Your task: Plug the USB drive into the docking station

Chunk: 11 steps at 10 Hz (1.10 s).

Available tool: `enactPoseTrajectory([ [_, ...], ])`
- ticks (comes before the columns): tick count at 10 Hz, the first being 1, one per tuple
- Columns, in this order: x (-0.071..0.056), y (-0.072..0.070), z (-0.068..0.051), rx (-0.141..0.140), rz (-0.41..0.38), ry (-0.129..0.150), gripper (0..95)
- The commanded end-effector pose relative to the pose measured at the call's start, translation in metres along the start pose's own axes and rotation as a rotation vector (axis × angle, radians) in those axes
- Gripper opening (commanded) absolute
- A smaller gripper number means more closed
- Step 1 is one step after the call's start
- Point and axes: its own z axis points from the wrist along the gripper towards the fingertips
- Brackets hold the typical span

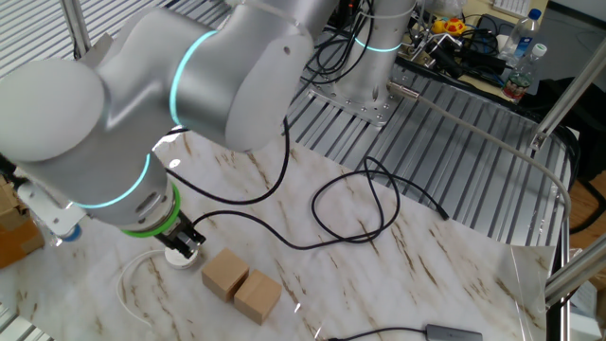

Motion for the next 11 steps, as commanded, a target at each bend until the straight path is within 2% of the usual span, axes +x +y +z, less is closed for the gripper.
enactPoseTrajectory([
  [1, 0.0016, -0.0011, 0.0015, 0.018, -0.101, -0.01, 0.0],
  [3, 0.0014, -0.0011, 0.0017, 0.019, -0.167, 0.009, 0.0],
  [7, -0.0004, -0.0027, 0.0021, 0.07, -0.28, 0.013, 0.0],
  [8, -0.0018, -0.0037, 0.0027, 0.075, -0.3, 0.017, 0.0],
  [10, -0.0061, -0.0068, 0.0038, 0.083, -0.34, 0.04, 0.0],
  [11, -0.0074, -0.0079, 0.0047, 0.076, -0.34, 0.071, 0.0],
])
